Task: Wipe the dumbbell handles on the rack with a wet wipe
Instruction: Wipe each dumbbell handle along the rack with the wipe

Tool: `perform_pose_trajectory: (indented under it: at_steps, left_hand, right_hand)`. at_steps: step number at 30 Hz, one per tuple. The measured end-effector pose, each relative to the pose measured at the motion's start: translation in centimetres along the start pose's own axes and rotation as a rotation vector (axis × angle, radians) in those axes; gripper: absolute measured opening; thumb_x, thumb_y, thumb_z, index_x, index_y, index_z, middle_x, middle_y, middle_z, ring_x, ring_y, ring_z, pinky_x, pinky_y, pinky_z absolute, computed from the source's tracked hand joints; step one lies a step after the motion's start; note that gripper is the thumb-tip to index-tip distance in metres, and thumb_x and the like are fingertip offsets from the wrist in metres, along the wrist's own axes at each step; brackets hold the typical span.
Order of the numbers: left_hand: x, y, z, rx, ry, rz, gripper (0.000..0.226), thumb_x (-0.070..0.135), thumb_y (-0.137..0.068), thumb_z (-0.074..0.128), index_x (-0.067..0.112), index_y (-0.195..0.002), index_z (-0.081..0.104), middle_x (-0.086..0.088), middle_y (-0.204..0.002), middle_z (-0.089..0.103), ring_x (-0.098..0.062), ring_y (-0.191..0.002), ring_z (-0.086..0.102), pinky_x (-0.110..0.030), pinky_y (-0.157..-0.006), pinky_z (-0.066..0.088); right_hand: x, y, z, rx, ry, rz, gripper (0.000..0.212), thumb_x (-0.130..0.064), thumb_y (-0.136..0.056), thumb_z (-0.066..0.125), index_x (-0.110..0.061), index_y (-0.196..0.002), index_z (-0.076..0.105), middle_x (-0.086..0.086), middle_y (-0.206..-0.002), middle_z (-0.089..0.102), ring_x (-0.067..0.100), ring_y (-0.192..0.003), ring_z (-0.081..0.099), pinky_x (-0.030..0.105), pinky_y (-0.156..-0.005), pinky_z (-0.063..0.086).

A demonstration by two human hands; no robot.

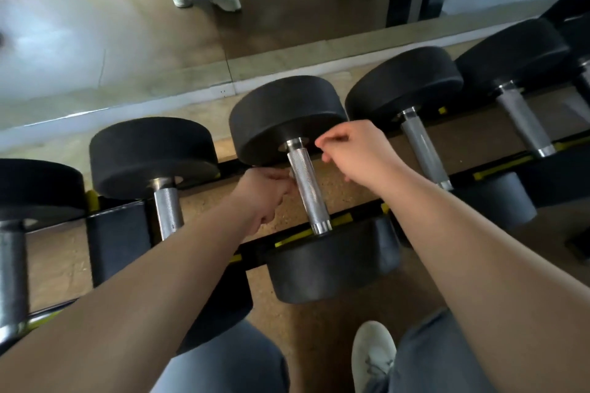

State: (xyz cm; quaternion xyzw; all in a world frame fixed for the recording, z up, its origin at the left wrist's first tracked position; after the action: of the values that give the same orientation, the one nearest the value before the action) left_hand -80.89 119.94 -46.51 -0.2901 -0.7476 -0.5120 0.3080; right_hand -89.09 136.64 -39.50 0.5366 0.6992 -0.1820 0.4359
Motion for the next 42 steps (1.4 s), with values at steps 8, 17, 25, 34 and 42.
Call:
perform_pose_trajectory:
  at_steps: [8,17,25,34,42]
  left_hand:
    - [-0.9,0.7,1.6,-0.172,-0.118,-0.012,0.017,0.007,-0.093,0.064,0.015,-0.099,0.077,-0.008,-0.077,0.057,-0.014,-0.051,0.039,-0.022,-0.041,0.027]
    - [-0.4,2.8,0.8,-0.395,-0.491,0.029,0.011,0.018,-0.091,0.070,0.015,-0.084,0.077,0.008,-0.058,0.051,-0.012,-0.060,0.043,-0.020,-0.046,0.033]
    - [0.3,-1.2,1.0,-0.183,0.094,0.074,0.027,0.004,-0.100,0.055,0.019,-0.116,0.071,-0.006,-0.083,0.049,-0.005,-0.049,0.031,-0.019,-0.041,0.021]
    - [-1.6,-0.8,2.1,-0.466,-0.128,-0.039,0.032,-0.002,-0.099,0.050,0.009,-0.122,0.070,-0.009,-0.066,0.056,-0.010,-0.051,0.041,-0.020,-0.046,0.031]
    - [-1.0,-0.5,2.4,-0.516,0.272,-0.098,0.057,-0.010,-0.087,0.048,0.017,-0.136,0.056,-0.010,-0.115,0.046,-0.003,-0.046,0.026,-0.015,-0.039,0.016]
  right_hand:
    - [-0.5,0.1,1.2,-0.109,0.129,-0.096,0.019,-0.030,-0.101,0.059,-0.030,-0.102,0.078,-0.011,-0.087,0.073,0.003,-0.084,0.066,0.021,-0.070,0.049]
    - [-0.6,-0.9,1.6,-0.123,0.102,-0.104,0.017,-0.031,-0.102,0.058,-0.030,-0.103,0.075,-0.008,-0.089,0.074,0.001,-0.066,0.059,0.022,-0.063,0.045]
    - [0.0,-1.3,1.2,-0.129,0.094,-0.087,0.015,-0.032,-0.101,0.059,-0.032,-0.102,0.074,-0.010,-0.090,0.072,0.002,-0.071,0.062,0.021,-0.063,0.046]
    - [2.5,-2.3,0.3,-0.175,0.196,-0.011,0.017,-0.035,-0.103,0.057,-0.033,-0.108,0.072,-0.008,-0.092,0.074,0.010,-0.070,0.070,0.023,-0.058,0.051]
    - [1.7,-2.4,0.8,-0.204,0.196,-0.057,0.018,-0.034,-0.103,0.055,-0.034,-0.109,0.072,-0.006,-0.088,0.075,0.010,-0.069,0.070,0.023,-0.055,0.053]
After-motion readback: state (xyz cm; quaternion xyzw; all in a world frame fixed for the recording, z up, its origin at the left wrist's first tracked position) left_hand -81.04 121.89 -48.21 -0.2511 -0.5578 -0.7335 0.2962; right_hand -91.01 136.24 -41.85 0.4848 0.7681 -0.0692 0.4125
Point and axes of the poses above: each hand's wrist, its own y-axis away from the middle knuckle, its own z-axis out of the palm, x = y × z, the point moved 4 cm from there along -y, towards the middle knuckle
